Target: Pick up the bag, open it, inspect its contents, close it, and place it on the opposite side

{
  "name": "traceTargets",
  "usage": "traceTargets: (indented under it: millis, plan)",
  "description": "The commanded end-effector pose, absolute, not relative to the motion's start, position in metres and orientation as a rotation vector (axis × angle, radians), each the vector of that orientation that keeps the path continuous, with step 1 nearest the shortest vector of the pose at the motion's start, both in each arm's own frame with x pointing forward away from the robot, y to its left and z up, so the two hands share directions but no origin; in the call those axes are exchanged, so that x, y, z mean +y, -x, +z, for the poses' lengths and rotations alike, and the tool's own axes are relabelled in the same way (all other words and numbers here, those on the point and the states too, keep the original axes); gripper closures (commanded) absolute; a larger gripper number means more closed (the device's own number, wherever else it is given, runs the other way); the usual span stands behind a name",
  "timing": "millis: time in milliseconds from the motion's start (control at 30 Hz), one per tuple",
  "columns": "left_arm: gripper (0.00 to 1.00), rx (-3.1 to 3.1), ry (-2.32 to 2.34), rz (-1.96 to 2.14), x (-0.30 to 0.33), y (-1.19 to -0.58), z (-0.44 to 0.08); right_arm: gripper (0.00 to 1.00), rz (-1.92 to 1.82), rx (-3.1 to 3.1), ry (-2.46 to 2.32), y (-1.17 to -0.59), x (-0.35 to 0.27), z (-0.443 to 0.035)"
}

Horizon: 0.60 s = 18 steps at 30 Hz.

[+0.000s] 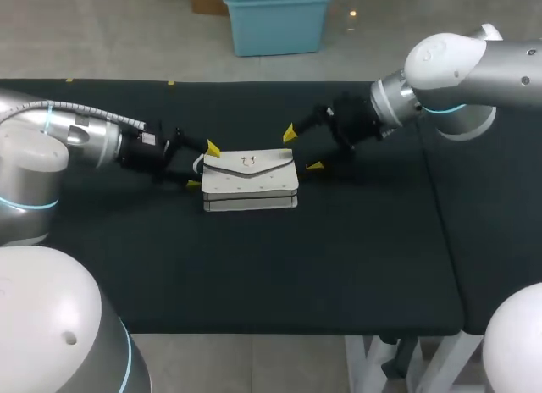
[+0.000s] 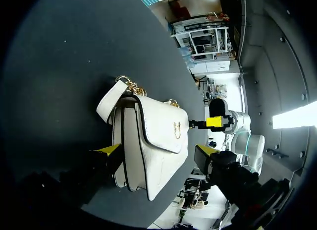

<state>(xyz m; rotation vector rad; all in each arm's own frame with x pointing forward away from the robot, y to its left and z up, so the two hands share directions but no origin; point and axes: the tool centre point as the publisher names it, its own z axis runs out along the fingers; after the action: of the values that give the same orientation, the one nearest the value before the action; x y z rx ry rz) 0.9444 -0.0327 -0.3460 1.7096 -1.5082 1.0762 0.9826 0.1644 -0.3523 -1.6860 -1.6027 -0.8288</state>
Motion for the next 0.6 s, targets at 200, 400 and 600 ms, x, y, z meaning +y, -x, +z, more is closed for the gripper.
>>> traceTargets:
  millis: [200,400,600]
  plan:
    - [0.56,-1.530,-1.718,1.076,-0.034,-0.930,-0.336,0.00,-0.809,-1.805,1.763,-0.976,0.136,-0.329]
    - [0.64,-1.588,-1.723,1.016,-0.040,-0.930,-0.340,0.00,-0.785,-1.929,1.800,-0.979,0.116,-0.329]
    - [0.68,-1.587,-1.756,0.987,-0.039,-0.932,-0.346,0.00,-0.753,-2.003,1.841,-0.982,0.101,-0.332]
